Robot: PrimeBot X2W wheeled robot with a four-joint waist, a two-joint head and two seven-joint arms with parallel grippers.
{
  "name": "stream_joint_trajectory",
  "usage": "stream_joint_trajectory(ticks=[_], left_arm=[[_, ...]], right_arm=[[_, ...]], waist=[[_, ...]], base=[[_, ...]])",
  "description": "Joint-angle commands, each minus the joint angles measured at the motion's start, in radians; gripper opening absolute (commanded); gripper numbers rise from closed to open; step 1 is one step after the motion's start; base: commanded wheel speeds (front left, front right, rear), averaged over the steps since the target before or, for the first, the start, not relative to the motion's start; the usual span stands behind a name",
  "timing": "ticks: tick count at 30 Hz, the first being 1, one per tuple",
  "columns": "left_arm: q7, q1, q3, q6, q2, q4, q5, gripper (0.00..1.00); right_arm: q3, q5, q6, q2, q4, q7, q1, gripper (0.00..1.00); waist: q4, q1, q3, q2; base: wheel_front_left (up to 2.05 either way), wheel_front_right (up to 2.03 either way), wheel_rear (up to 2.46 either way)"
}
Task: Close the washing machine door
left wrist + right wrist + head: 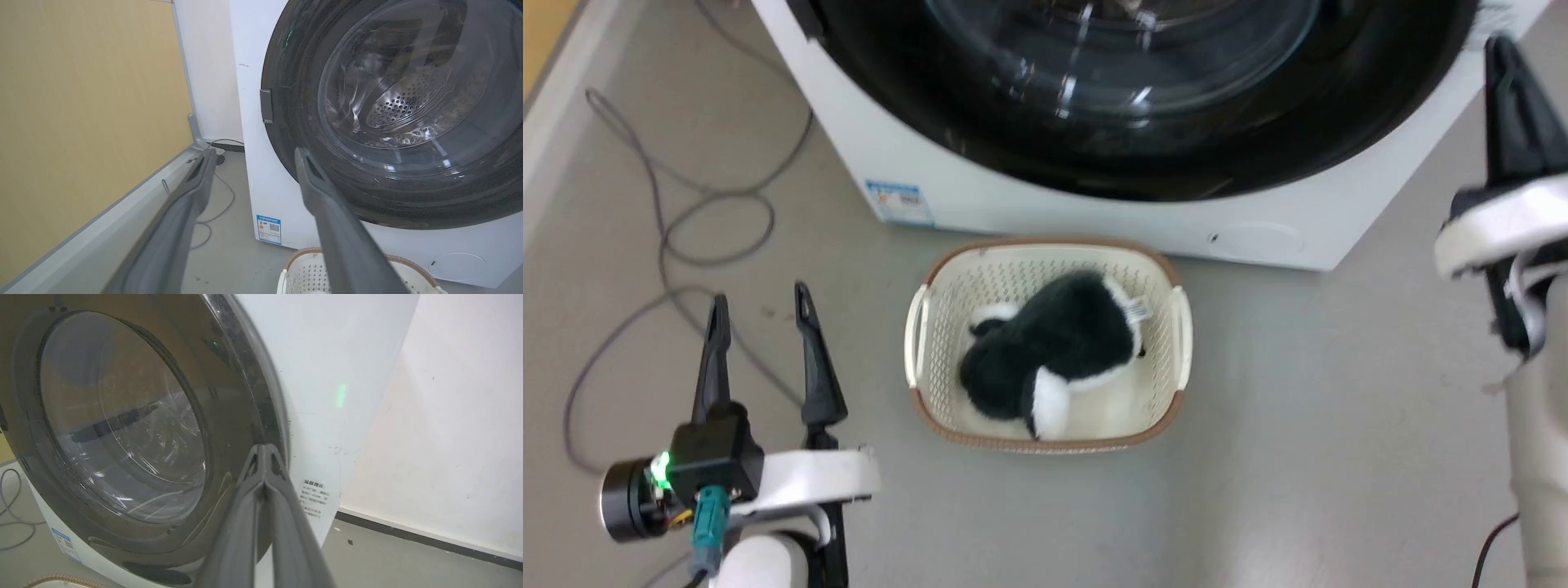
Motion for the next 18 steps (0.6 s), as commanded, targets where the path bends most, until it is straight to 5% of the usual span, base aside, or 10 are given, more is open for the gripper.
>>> stream_joint_trajectory(ticks=[1, 9, 11, 12, 18], left_arm=[[-0.004, 0.017, 0.004, 0.001, -0.001, 0.005, 0.009, 1.0], [-0.004, 0.093, 0.03, -0.008, 0.008, 0.027, 0.028, 1.0], [-0.004, 0.112, 0.038, -0.007, 0.011, 0.03, 0.03, 1.0], [-0.004, 0.122, 0.041, -0.006, 0.012, 0.03, 0.031, 1.0], [-0.004, 0.176, 0.045, -0.015, 0.018, 0.031, 0.035, 1.0]], right_arm=[[0.0, 0.014, -0.001, 0.007, -0.019, -0.005, 0.033, 0.0], [0.034, 0.126, -0.001, 0.064, -0.129, -0.005, 0.237, 0.0], [0.064, 0.148, -0.001, 0.075, -0.139, -0.005, 0.284, 0.22], [0.075, 0.163, -0.001, 0.081, -0.145, -0.005, 0.306, 1.0], [0.121, 0.214, -0.001, 0.105, -0.188, -0.005, 0.435, 1.0]], waist=[[-0.029, 0.0, -0.046, 0.0], [-0.096, 0.0, -0.165, 0.0], [-0.115, 0.0, -0.189, 0.0], [-0.124, 0.0, -0.199, 0.0], [-0.175, 0.0, -0.26, 0.0]], base=[[0.0, 0.0, 0.0], [0.0, 0.0, 0.0], [0.0, 0.0, 0.0], [0.0, 0.0, 0.0], [0.0, 0.0, 0.0]])
